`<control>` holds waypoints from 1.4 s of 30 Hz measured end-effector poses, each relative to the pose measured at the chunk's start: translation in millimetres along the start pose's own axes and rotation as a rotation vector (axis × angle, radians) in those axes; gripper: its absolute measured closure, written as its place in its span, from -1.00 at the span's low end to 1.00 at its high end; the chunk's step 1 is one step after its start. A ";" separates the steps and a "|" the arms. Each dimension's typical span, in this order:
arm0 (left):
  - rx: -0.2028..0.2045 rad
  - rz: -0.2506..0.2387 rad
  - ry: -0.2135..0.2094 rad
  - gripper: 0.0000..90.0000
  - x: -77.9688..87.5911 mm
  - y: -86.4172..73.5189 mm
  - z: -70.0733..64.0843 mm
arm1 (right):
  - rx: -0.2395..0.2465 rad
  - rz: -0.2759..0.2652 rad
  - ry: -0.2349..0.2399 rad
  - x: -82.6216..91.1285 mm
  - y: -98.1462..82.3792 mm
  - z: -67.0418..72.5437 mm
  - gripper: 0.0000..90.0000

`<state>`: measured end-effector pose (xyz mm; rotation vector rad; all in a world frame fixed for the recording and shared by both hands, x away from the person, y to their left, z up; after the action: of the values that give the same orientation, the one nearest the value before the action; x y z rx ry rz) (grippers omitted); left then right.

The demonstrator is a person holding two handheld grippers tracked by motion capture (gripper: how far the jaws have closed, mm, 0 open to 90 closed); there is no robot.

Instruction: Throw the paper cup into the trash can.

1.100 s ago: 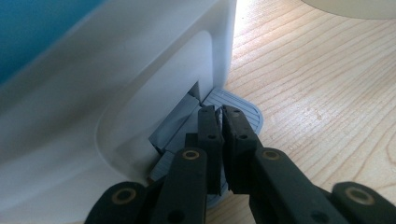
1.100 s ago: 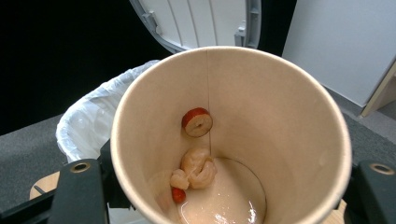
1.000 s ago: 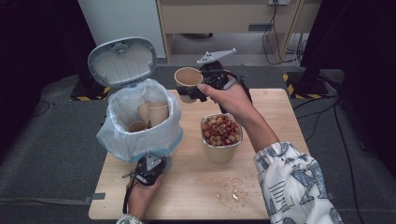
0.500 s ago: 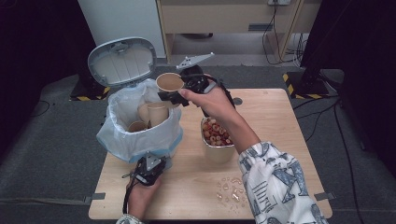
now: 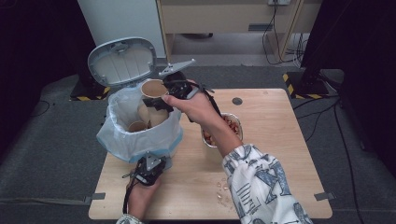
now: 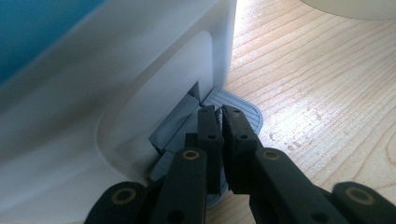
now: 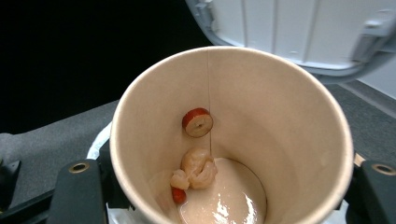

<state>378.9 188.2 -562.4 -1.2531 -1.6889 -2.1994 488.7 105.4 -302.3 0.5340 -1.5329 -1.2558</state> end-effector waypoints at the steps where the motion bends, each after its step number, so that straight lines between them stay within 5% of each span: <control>1: 0.000 0.000 0.000 0.90 0.0 0.0 0.0 | 0.003 0.004 0.004 -2.9 -0.4 2.1 -0.38; 15: 0.000 0.000 0.000 0.90 0.0 0.0 0.0 | 0.025 0.033 0.033 -30.3 -4.4 25.9 -0.42; 20: 0.000 -0.001 -0.002 0.90 0.0 0.0 0.1 | 0.038 0.017 0.041 -37.5 -5.6 32.9 -0.76; 42: 0.000 0.000 -0.002 0.90 0.0 0.0 0.2 | -0.004 0.002 -0.039 -13.7 -13.0 2.5 -0.77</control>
<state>379.0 188.4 -562.4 -1.2554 -1.6898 -2.1994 488.1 113.2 -319.6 0.5076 -1.5623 -1.2740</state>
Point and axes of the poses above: each handheld gripper's, and its own axes: x roughly backward along the jaws, y roughly out of its top, z roughly to its left, the point moved 6 cm from there along -x, roughly forward along the jaws, and after that the axes turned 4 degrees about -y, right-handed, at the moved point
